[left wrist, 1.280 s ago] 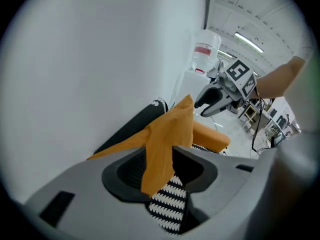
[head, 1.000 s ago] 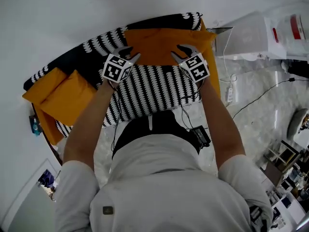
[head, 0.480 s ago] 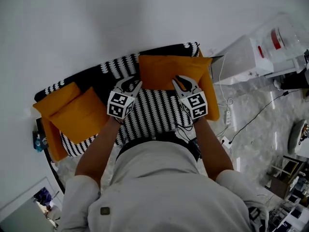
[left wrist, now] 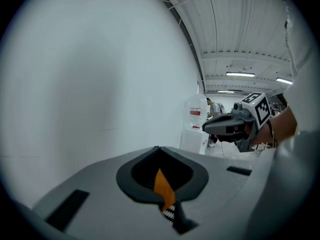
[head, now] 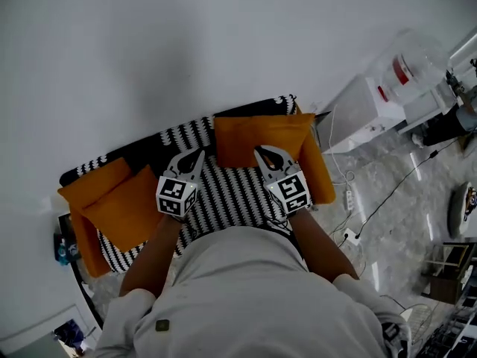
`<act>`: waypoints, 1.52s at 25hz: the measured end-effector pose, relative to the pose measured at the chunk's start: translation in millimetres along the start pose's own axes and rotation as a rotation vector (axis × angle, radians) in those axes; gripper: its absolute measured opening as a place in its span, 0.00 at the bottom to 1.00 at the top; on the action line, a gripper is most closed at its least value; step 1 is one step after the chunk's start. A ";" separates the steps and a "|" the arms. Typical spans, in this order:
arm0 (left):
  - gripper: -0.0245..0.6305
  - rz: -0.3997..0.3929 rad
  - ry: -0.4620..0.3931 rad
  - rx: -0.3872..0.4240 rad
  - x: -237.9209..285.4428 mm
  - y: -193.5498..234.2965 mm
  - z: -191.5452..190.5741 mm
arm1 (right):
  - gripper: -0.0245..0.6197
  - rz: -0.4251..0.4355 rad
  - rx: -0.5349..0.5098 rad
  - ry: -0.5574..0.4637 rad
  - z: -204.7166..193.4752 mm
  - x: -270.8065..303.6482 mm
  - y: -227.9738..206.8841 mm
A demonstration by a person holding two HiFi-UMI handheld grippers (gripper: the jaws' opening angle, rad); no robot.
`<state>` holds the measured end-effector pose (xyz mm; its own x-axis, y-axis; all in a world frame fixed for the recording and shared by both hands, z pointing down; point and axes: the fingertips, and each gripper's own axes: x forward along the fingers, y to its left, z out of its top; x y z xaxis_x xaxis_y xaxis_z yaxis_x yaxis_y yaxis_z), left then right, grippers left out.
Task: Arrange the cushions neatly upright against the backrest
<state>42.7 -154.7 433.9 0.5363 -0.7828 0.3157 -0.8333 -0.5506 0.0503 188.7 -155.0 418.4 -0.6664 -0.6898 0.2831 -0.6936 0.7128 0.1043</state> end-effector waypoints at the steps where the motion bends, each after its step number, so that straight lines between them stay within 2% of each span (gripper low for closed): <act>1: 0.05 0.000 -0.003 0.002 -2.0 -0.2 1.4 | 0.08 0.001 -0.003 -0.003 2.9 0.1 0.6; 6: 0.05 0.013 -0.017 0.008 -10.6 1.4 8.8 | 0.08 0.008 -0.009 -0.024 18.2 2.4 3.5; 10: 0.05 0.063 -0.023 0.019 -18.7 -1.3 10.9 | 0.08 0.060 -0.017 -0.047 21.3 6.5 9.1; 19: 0.05 0.263 -0.032 -0.022 -38.1 -6.5 12.6 | 0.08 0.224 -0.066 -0.074 27.4 14.7 -0.9; 23: 0.05 0.350 -0.034 -0.048 -55.2 -18.8 4.1 | 0.08 0.326 -0.084 -0.073 21.6 13.4 9.1; 30: 0.05 0.510 -0.030 -0.105 -116.3 -24.6 -22.2 | 0.08 0.514 -0.123 -0.084 18.6 19.9 66.3; 38: 0.05 0.692 -0.032 -0.141 -227.5 -17.5 -46.7 | 0.08 0.692 -0.163 -0.123 40.9 30.6 169.0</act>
<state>-71.0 46.6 405.4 -0.1214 -0.9487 0.2921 -0.9926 0.1182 -0.0287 39.9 -60.9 405.7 -0.9708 -0.0758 0.2274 -0.0583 0.9948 0.0831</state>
